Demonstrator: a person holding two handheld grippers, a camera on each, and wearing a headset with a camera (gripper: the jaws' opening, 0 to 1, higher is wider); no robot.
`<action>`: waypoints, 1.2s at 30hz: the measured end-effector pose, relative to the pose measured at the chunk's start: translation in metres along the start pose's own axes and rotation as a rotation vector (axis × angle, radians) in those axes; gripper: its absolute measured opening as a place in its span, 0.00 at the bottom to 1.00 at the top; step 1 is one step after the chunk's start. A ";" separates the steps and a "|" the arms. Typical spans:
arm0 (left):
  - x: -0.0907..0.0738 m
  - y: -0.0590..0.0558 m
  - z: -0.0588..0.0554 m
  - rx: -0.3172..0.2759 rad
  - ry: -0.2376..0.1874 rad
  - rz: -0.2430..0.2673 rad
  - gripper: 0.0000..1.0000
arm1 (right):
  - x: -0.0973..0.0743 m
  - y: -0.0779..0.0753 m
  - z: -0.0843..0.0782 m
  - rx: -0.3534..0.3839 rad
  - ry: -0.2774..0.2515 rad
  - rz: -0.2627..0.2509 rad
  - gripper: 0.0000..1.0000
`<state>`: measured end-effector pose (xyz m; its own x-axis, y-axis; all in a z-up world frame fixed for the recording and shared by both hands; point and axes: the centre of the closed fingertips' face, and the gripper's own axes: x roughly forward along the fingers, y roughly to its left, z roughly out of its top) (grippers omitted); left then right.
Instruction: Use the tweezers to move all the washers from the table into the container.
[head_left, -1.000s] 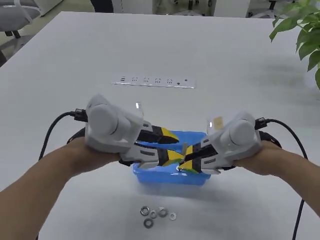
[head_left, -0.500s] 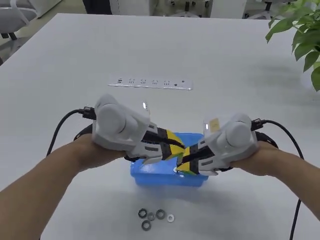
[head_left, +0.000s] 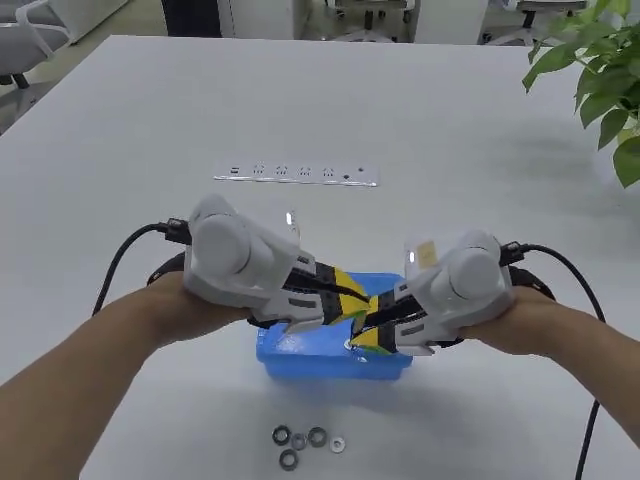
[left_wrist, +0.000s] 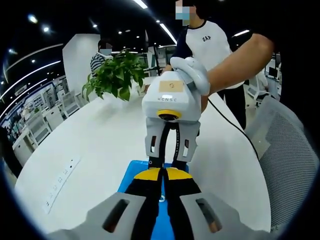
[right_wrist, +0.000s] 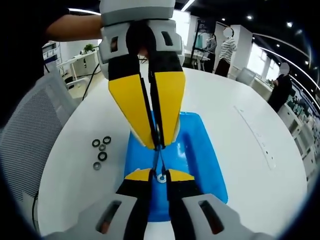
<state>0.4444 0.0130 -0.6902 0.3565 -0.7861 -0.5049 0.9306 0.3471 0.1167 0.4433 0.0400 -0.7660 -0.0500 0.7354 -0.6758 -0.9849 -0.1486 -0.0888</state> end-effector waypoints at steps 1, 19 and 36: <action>0.000 0.000 0.001 -0.002 -0.001 -0.002 0.06 | -0.001 0.000 0.000 0.000 -0.001 -0.004 0.13; -0.016 -0.002 0.018 -0.001 -0.013 0.001 0.05 | -0.026 -0.003 0.019 0.070 -0.048 -0.085 0.26; -0.035 -0.012 0.034 -0.003 -0.015 0.013 0.05 | -0.057 0.008 0.014 0.161 -0.063 -0.166 0.45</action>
<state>0.4231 0.0191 -0.6451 0.3694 -0.7890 -0.4909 0.9257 0.3585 0.1204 0.4360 0.0066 -0.7180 0.1092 0.7812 -0.6146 -0.9940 0.0809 -0.0737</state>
